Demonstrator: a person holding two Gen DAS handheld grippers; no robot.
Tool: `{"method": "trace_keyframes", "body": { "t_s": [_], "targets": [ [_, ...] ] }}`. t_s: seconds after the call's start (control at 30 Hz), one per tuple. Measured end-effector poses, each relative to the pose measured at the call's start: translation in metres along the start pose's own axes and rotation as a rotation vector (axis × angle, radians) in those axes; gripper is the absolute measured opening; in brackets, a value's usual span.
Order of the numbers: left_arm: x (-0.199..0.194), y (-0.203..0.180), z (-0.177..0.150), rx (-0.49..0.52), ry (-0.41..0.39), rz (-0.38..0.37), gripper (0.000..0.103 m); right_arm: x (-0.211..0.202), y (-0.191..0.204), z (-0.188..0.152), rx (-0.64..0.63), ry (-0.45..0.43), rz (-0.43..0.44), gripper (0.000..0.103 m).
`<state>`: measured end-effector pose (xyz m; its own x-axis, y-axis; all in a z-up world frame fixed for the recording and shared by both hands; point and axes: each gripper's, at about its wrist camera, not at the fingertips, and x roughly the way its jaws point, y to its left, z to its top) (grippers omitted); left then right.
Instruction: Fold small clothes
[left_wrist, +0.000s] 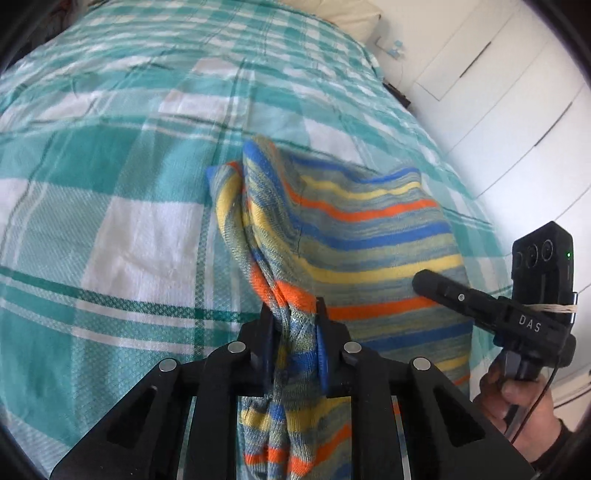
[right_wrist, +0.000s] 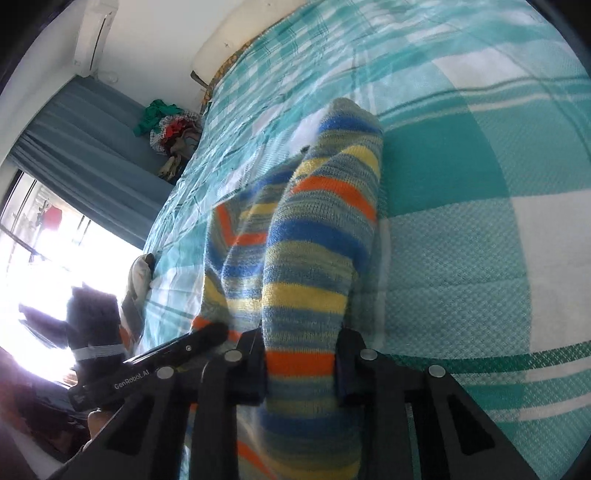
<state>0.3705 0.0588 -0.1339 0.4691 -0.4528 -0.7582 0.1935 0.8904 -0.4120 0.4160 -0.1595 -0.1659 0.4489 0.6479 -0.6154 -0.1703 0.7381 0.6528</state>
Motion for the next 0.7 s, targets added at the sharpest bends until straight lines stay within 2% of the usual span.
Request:
{"method": "trace_keyframes", "body": {
  "t_s": [0.17,0.27,0.3,0.33,0.37,0.47,0.5,0.53,0.57,0.6,0.63,0.7],
  "targets": [
    [-0.065,-0.024,0.019,0.065,-0.096,-0.03,0.017,-0.038,0.054,0.011,-0.093,-0.091,0.057,0.025],
    [-0.08,-0.027,0.021,0.097,-0.091,-0.008,0.02,-0.053,0.071,0.012,-0.102,-0.113,0.069,0.025],
    [-0.076,-0.024,0.017,0.1,-0.073,0.021,0.03,-0.054,0.071,0.01,-0.097,-0.105,0.059,0.025],
    [-0.071,-0.021,0.011,0.102,-0.051,0.062,0.034,-0.053,0.069,0.008,-0.094,-0.089,0.031,0.029],
    [-0.067,-0.017,0.002,0.104,-0.03,0.119,0.042,-0.051,0.065,0.004,-0.091,-0.065,-0.02,0.037],
    [-0.072,-0.015,-0.038,0.15,-0.024,0.248,0.049,-0.058,0.054,-0.02,-0.116,-0.004,-0.21,0.053],
    [-0.079,-0.018,-0.05,0.164,-0.034,0.283,0.061,-0.064,0.054,-0.031,-0.136,0.009,-0.254,0.055],
    [-0.088,-0.024,-0.064,0.18,-0.052,0.323,0.068,-0.071,0.055,-0.042,-0.155,0.019,-0.292,0.065],
    [-0.098,-0.032,-0.076,0.198,-0.077,0.365,0.082,-0.078,0.057,-0.053,-0.174,0.028,-0.331,0.073],
    [-0.108,-0.04,-0.087,0.214,-0.103,0.411,0.094,-0.087,0.062,-0.065,-0.193,0.036,-0.363,0.075],
    [-0.119,-0.05,-0.099,0.227,-0.131,0.462,0.098,-0.097,0.068,-0.077,-0.21,0.039,-0.39,0.076],
    [-0.141,-0.066,-0.118,0.214,-0.17,0.535,0.099,-0.117,0.077,-0.099,-0.23,0.03,-0.421,0.081]
  ]
}}
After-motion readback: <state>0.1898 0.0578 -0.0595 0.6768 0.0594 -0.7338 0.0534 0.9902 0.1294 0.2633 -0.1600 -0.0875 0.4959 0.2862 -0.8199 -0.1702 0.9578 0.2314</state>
